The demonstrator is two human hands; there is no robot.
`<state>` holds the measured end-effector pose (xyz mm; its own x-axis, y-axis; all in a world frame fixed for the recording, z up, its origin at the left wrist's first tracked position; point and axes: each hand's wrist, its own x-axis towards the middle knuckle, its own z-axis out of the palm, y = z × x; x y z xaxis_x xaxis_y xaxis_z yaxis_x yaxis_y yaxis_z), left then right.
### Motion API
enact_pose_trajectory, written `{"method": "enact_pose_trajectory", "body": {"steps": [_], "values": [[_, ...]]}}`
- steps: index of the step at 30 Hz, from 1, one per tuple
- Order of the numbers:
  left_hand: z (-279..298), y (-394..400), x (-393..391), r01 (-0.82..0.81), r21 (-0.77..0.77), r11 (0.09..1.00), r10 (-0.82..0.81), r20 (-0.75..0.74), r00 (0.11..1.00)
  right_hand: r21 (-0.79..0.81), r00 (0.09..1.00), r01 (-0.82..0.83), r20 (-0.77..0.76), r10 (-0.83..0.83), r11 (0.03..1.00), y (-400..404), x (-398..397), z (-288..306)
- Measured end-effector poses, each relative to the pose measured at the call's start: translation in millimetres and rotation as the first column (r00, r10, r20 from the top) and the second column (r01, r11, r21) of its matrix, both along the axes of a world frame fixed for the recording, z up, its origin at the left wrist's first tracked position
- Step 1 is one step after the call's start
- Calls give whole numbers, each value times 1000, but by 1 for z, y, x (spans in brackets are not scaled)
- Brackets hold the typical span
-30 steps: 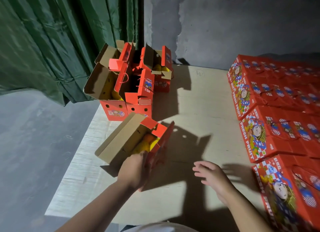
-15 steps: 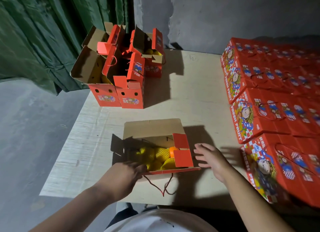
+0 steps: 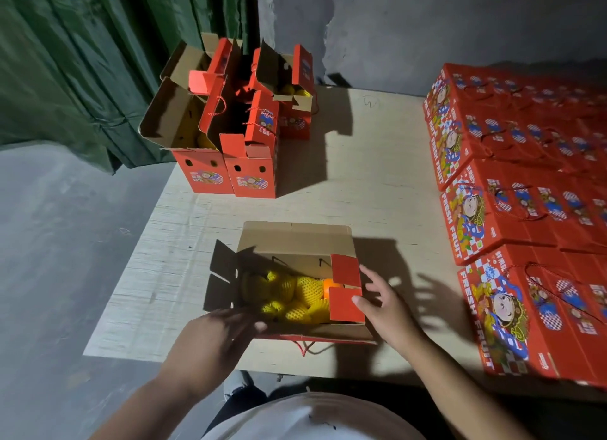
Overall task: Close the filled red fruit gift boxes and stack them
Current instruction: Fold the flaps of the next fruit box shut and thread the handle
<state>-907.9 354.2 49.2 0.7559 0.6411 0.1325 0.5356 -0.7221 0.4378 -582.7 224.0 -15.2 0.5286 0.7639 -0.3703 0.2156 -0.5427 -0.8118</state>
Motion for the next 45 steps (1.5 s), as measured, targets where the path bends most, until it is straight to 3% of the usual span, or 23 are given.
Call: {"method": "enact_pose_trajectory", "body": {"steps": [4, 7, 9, 11, 12, 15, 19, 22, 25, 28, 30, 32, 39, 42, 45], "values": [[-8, 0, -12, -298, -179, 938, 321, 112, 940, 30, 994, -94, 54, 92, 995, 3, 3, -7], [-15, 18, -21, -495, -378, 782, 599, 239, 764, 20, 991, -124, 49, 123, 992, 4, 6, -13], [-23, 36, -29, -463, -623, 631, 723, 254, 643, 43, 992, -126, 28, 125, 991, 6, 7, -14], [-30, 54, -36, -360, -794, 491, 767, 197, 611, 80, 991, -137, 3, 137, 987, 8, 8, -14], [-33, 61, -38, -340, -798, 497, 731, 174, 660, 85, 988, -153, -4, 154, 985, 9, 9, -15], [-37, 73, -37, -304, -684, 664, 488, 88, 869, 85, 981, -193, 5, 194, 977, 11, 11, -17], [-42, 74, -20, -181, -574, 799, 200, -32, 979, 76, 971, -241, 32, 239, 968, 8, 15, -23], [-53, 72, -12, -46, -468, 883, 12, -76, 997, 45, 953, -289, 105, 284, 956, 3, 16, -28], [-64, 72, -13, 15, -385, 923, -76, -145, 987, -43, 909, -342, 238, 342, 939, -2, 14, -27], [-67, 76, -17, 47, -219, 975, -104, -257, 961, -102, 834, -425, 342, 433, 899, -9, 15, -22], [-67, 78, -20, 115, -149, 982, -155, -290, 945, -168, 734, -471, 470, 491, 866, -13, 17, -20], [-68, 77, -22, 143, -151, 978, -183, -289, 940, -207, 634, -542, 535, 558, 815, -16, 20, -15], [-65, 67, -25, 94, -316, 944, -185, -270, 945, -214, 519, -694, 514, 683, 688, -24, 29, -7], [-57, 64, -29, 68, -389, 919, -157, -203, 967, -147, 617, -691, 390, 684, 707, -23, 28, -4], [-52, 64, -30, 32, -466, 884, -73, -72, 995, 35, 816, -522, 312, 487, 852, -23, 18, -6]]}}
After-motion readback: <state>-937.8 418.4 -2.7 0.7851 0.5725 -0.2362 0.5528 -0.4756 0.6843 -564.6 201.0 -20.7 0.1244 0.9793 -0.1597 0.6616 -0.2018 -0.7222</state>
